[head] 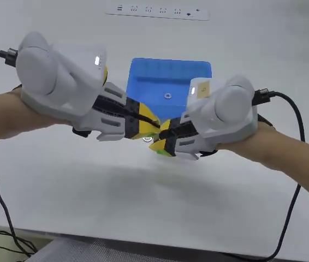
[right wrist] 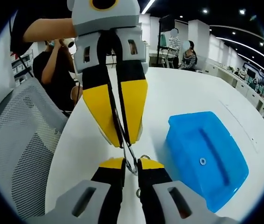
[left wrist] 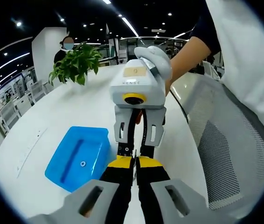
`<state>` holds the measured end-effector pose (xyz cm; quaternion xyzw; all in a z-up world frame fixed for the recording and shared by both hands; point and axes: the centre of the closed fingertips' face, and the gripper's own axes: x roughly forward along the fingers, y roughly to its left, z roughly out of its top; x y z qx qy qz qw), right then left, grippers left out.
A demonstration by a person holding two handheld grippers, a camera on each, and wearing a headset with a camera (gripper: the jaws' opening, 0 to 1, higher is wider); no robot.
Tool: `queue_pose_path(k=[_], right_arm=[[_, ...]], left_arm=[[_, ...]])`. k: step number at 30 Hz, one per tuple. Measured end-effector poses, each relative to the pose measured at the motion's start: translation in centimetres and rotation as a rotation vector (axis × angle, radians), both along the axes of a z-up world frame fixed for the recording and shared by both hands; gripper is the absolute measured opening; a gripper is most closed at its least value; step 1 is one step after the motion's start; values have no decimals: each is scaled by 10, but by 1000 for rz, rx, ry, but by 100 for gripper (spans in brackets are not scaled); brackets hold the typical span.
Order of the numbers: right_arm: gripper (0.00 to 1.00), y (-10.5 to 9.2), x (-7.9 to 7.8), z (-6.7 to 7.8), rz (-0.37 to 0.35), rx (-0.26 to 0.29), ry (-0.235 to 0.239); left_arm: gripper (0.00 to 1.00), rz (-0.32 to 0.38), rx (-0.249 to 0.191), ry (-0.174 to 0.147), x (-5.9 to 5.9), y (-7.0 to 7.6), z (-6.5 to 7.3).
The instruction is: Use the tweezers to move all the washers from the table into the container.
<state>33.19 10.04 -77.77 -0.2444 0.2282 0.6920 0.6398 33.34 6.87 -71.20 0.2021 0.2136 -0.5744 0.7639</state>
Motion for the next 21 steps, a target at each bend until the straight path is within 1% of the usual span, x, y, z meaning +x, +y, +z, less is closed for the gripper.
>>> queue_pose_path(k=[2,3,4,7,8,9,10,12,13,15,19,21], right_arm=[[11,0,1,0,3,3,-1],[11,0,1,0,2,3,-2],[11,0,1,-1,1,3,-4],[11,1,2,-1,2,7,-20],[10,1,3,-1,-1,7,-20],[10,1,3,-1,-3,9,-20],[10,1,3,-1,-4,10,-21],[10,1,3,-1,-6,10,-20],[10,1,2,-2,-3,11,-21],[10,1,1,-2,-1,11,-28],[10,0,2,-2,-12,13,-27],[10,-1,2,-2,-12,12,-27]], left_arm=[[5,1,1,-3,0,0,0],[5,-2,13,-17,1,1,0],[5,0,15,-18,1,1,0],[6,22,12,-27,4,3,0],[6,29,8,-24,4,3,0],[6,32,9,-36,5,4,0],[6,33,11,-41,5,4,0],[6,40,0,-31,5,4,0],[7,40,1,-32,4,3,0],[7,44,-6,-24,3,3,-1],[13,48,-12,-17,1,1,-2],[16,50,-12,-20,1,1,-2]])
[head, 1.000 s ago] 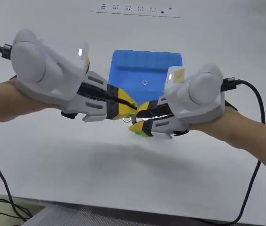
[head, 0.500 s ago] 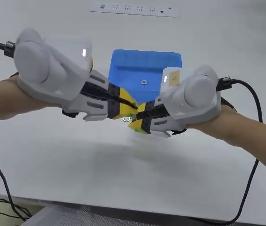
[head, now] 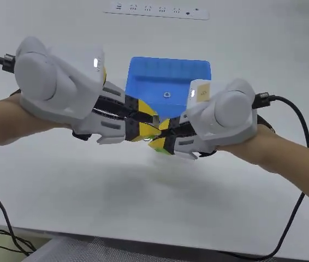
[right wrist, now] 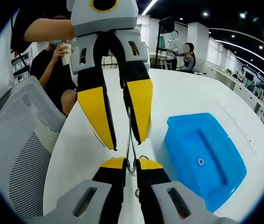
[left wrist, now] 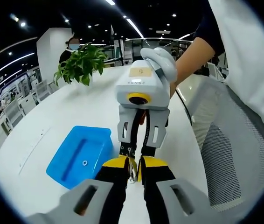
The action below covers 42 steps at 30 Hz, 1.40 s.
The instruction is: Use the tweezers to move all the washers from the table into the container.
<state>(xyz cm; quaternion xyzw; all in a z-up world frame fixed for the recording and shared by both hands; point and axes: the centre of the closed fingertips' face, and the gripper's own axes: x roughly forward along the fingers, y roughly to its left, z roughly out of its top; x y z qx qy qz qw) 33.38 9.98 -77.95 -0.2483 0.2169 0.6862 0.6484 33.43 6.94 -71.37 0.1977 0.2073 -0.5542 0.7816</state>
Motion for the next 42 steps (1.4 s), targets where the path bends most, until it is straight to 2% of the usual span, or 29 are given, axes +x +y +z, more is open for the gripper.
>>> queue_pose_path(k=[4,9,12,14,17,23,30,34,38,40,42], right_arm=[[10,0,-1,0,1,-4,-4],[10,-1,-1,2,-4,1,-10],[10,-1,-2,5,-4,3,-12],[10,-3,-3,9,-6,7,-15],[10,-4,-2,14,-15,16,-12],[10,-10,-2,20,-32,22,-12],[10,-13,3,33,-52,32,-26],[10,-15,6,39,-56,35,-34],[10,-16,7,43,-55,32,-51],[10,-18,8,45,-56,31,-53],[10,-19,8,47,-60,34,-51]], left_arm=[[20,28,-32,-4,1,1,5],[25,54,-30,-17,1,6,7],[28,99,-65,-18,0,9,12],[32,137,-90,-33,2,12,16],[48,214,-174,2,-1,15,24],[60,263,-183,8,-12,23,22],[76,337,-233,37,-27,27,20],[83,370,-245,41,-32,30,17],[93,424,-278,39,-32,35,18],[100,457,-337,41,-31,35,25],[100,452,-340,45,-35,35,25]])
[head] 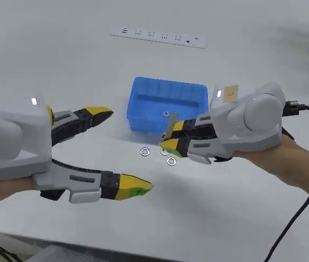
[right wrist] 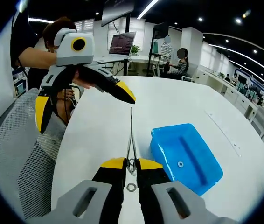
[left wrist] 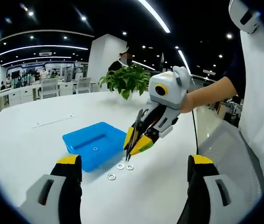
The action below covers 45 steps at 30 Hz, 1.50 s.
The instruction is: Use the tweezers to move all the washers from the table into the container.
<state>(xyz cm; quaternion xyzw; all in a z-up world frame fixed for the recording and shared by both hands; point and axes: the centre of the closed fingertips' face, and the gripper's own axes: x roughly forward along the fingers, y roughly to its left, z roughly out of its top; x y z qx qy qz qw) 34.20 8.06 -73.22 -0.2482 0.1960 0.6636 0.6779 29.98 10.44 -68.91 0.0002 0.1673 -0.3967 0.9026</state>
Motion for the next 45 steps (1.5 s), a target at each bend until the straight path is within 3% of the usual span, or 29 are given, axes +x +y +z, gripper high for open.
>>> queue_pose_path(k=[5,14,18,22,31,45], right_arm=[[10,-2,2,7,-7,3,-5],[10,1,10,29,11,21,-32],[10,6,26,40,0,50,-36],[10,10,48,42,-21,65,-40],[10,24,87,25,-64,69,-28],[10,44,102,-22,-54,3,7]], left_arm=[[100,-3,25,9,-3,0,-8],[100,26,-4,9,-2,0,-10],[100,35,-12,12,-2,1,-12],[100,44,-18,23,-4,4,-14],[100,76,-29,35,-4,12,-17],[100,95,-30,62,-2,21,-19]])
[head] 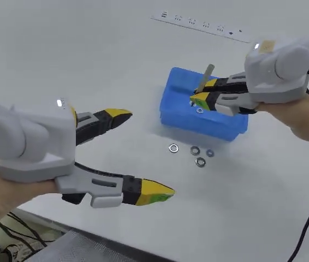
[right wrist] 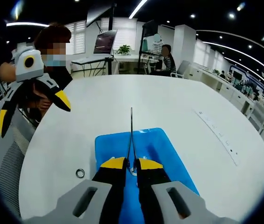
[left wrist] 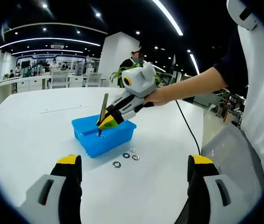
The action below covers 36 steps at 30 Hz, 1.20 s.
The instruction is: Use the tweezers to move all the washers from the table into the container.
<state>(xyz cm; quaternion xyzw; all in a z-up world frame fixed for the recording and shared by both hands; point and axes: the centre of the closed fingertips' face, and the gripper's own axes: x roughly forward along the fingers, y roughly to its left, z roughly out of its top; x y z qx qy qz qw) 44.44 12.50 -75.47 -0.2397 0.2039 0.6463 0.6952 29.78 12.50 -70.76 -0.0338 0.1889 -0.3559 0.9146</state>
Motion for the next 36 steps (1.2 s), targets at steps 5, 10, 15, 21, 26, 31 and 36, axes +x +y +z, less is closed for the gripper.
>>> queue_pose_path(k=[5,10,15,21,26,31,36], right_arm=[[10,1,3,-2,-10,1,5],[10,2,5,-4,-9,-3,3],[10,0,4,-7,-13,-11,-4],[10,0,2,-8,-12,-13,1],[10,0,1,-8,-14,-16,2],[11,0,0,-8,-11,-20,2],[11,0,-1,-8,-16,-18,-2]], left_arm=[[100,12,4,7,3,5,2],[100,-1,11,21,1,5,0],[100,-7,15,24,0,6,2],[100,6,11,21,0,7,3],[100,-1,11,28,-3,5,0],[100,5,7,27,-4,6,0],[100,4,13,28,-6,7,-2]])
